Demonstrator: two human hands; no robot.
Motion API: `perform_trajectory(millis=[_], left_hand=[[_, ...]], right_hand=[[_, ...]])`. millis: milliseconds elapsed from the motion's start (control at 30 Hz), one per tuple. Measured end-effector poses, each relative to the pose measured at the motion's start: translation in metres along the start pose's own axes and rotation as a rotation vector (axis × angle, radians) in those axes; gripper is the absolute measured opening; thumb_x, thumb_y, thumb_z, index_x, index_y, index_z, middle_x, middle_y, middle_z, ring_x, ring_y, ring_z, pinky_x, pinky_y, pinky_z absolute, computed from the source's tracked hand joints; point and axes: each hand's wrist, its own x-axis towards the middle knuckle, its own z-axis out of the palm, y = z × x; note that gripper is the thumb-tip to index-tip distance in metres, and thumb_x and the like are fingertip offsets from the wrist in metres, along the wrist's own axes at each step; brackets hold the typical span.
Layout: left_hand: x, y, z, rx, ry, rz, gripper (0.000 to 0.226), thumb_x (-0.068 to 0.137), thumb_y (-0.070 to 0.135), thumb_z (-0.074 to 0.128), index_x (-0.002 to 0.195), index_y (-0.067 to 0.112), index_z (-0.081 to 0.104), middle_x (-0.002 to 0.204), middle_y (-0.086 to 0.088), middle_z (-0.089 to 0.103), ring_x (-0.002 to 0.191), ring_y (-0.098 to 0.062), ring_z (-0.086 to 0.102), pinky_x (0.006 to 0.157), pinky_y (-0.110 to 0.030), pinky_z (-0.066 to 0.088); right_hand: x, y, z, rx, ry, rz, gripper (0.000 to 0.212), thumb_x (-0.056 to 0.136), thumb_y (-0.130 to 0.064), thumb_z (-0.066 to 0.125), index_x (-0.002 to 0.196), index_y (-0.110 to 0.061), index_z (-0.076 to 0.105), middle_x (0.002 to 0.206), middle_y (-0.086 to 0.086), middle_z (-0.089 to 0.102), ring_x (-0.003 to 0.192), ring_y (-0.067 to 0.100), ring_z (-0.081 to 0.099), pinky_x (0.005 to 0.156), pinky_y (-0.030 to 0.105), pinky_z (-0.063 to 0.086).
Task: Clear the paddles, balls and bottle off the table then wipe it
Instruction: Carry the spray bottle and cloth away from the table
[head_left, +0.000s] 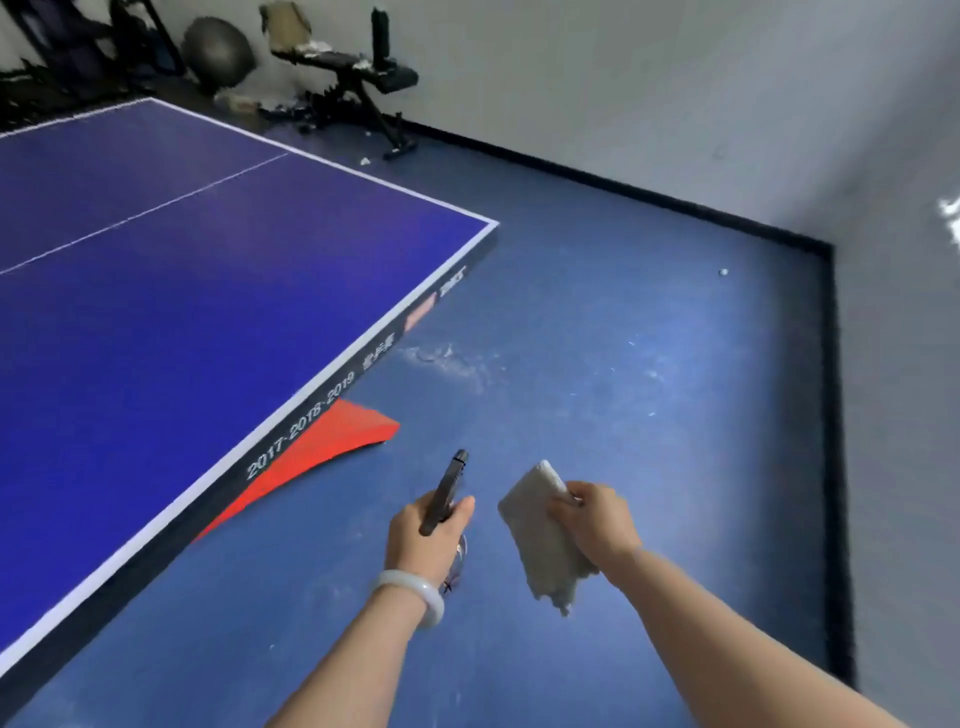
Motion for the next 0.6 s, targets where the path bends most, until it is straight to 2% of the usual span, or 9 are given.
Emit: perform_trajectory(millis=[67, 133, 233, 300, 467, 600], left_hand=[[-0.003, 0.016, 0.046, 0.019, -0.094, 0.022, 0.032, 0.084, 0.030, 0.073, 0.069, 0.004, 0.061, 0.073, -0.014, 0.069, 0.054, -0.016, 0.051, 0.058, -0.023, 0.044], [-0.005, 0.030, 0.085, 0.066, -0.185, 0.046, 0.033, 0.084, 0.033, 0.072, 0.073, 0.004, 0.063, 0.075, -0.014, 0.069, 0.057, -0.019, 0.049, 0.062, -0.028, 0.045], [0.001, 0.055, 0.136, 0.167, -0.299, 0.116, 0.031, 0.085, 0.036, 0.071, 0.073, 0.008, 0.066, 0.059, -0.001, 0.060, 0.058, -0.018, 0.051, 0.061, -0.027, 0.044], [0.009, 0.070, 0.168, 0.230, -0.366, 0.172, 0.030, 0.086, 0.036, 0.071, 0.074, 0.009, 0.067, 0.057, 0.005, 0.057, 0.059, -0.019, 0.054, 0.061, -0.027, 0.044], [0.039, 0.104, 0.249, 0.330, -0.520, 0.280, 0.032, 0.086, 0.039, 0.069, 0.072, 0.011, 0.065, 0.066, 0.003, 0.064, 0.062, -0.013, 0.056, 0.054, -0.016, 0.040], [0.069, 0.136, 0.315, 0.406, -0.694, 0.364, 0.030, 0.086, 0.039, 0.068, 0.072, 0.013, 0.064, 0.072, -0.004, 0.067, 0.070, -0.022, 0.061, 0.062, -0.026, 0.044]], right_hand=[[0.002, 0.028, -0.036, 0.004, 0.063, 0.045, 0.011, 0.085, -0.024, 0.064, 0.085, -0.014, 0.070, 0.075, 0.002, 0.068, 0.063, 0.013, 0.055, 0.055, 0.024, 0.041], [0.004, 0.053, -0.065, 0.050, 0.118, 0.103, 0.010, 0.087, -0.022, 0.062, 0.087, -0.015, 0.070, 0.082, 0.005, 0.070, 0.069, 0.018, 0.059, 0.060, 0.027, 0.045], [0.010, 0.083, -0.101, 0.102, 0.226, 0.163, 0.011, 0.089, -0.022, 0.061, 0.087, -0.016, 0.070, 0.083, 0.005, 0.070, 0.074, 0.022, 0.062, 0.064, 0.031, 0.048], [0.016, 0.100, -0.122, 0.136, 0.301, 0.209, 0.011, 0.089, -0.022, 0.061, 0.086, -0.017, 0.070, 0.082, 0.004, 0.070, 0.074, 0.022, 0.062, 0.062, 0.030, 0.047], [0.047, 0.136, -0.175, 0.220, 0.435, 0.345, 0.015, 0.086, -0.020, 0.058, 0.081, -0.007, 0.065, 0.071, 0.005, 0.064, 0.063, 0.017, 0.051, 0.057, 0.029, 0.039], [0.077, 0.154, -0.225, 0.328, 0.577, 0.463, 0.017, 0.086, -0.022, 0.060, 0.074, -0.010, 0.061, 0.068, -0.001, 0.060, 0.061, 0.015, 0.050, 0.056, 0.029, 0.038]])
